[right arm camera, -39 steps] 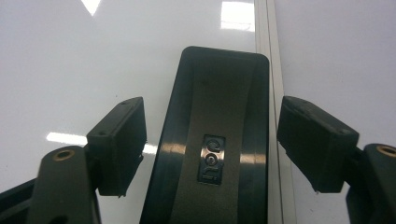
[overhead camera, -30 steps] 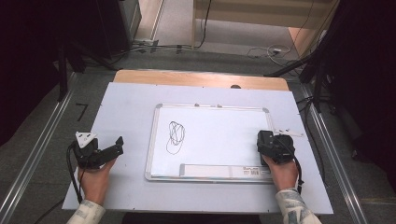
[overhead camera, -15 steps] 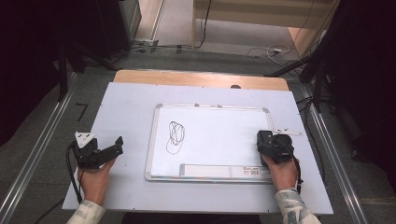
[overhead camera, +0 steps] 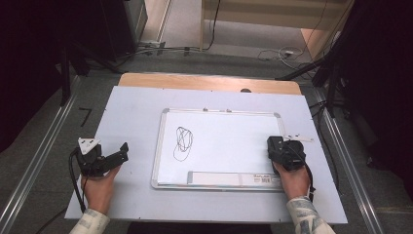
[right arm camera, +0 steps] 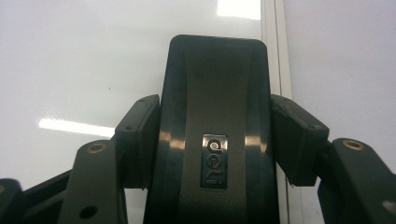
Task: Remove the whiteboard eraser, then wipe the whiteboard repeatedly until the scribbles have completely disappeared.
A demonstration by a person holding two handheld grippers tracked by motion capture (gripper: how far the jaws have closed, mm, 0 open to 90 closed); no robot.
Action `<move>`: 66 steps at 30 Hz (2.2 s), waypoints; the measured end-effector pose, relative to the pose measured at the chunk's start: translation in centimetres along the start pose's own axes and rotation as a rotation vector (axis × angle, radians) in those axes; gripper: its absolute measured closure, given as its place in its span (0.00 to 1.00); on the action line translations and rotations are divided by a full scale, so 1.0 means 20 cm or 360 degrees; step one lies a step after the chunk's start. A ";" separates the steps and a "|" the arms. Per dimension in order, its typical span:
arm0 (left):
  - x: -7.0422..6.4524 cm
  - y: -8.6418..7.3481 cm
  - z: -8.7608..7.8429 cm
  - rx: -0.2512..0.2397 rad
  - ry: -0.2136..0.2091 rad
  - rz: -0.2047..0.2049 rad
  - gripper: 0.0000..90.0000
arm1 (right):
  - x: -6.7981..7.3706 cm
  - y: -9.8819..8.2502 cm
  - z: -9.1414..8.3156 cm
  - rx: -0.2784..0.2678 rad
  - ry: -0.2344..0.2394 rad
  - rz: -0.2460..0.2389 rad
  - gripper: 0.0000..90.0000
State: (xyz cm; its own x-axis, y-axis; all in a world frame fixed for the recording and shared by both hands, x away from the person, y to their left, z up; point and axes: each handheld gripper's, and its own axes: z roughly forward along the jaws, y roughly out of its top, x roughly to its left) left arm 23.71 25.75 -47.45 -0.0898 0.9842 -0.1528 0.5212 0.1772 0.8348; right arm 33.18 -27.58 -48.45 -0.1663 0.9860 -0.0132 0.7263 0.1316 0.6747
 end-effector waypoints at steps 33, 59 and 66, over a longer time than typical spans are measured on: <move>0.03 -0.01 -0.02 0.0000 0.0003 -0.0042 0.07 | 0.09 0.04 -0.11 -0.0142 0.0082 -0.0096 0.42; 0.03 -0.01 -0.02 0.0004 0.0003 -0.0036 0.07 | 0.22 0.06 -0.15 -0.0162 0.0215 -0.0177 0.42; 0.02 -0.01 -0.02 0.0001 -0.0008 -0.0032 0.07 | 0.32 0.07 -0.14 -0.0165 0.0269 -0.0221 0.42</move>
State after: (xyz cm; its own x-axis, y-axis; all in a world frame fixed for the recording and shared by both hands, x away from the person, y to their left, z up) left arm 23.28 26.08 -47.42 -0.0961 0.9803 -0.1723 0.5196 0.1971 0.8314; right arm 31.29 -21.46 -45.39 -0.3753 0.9269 0.0067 0.6176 0.2447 0.7475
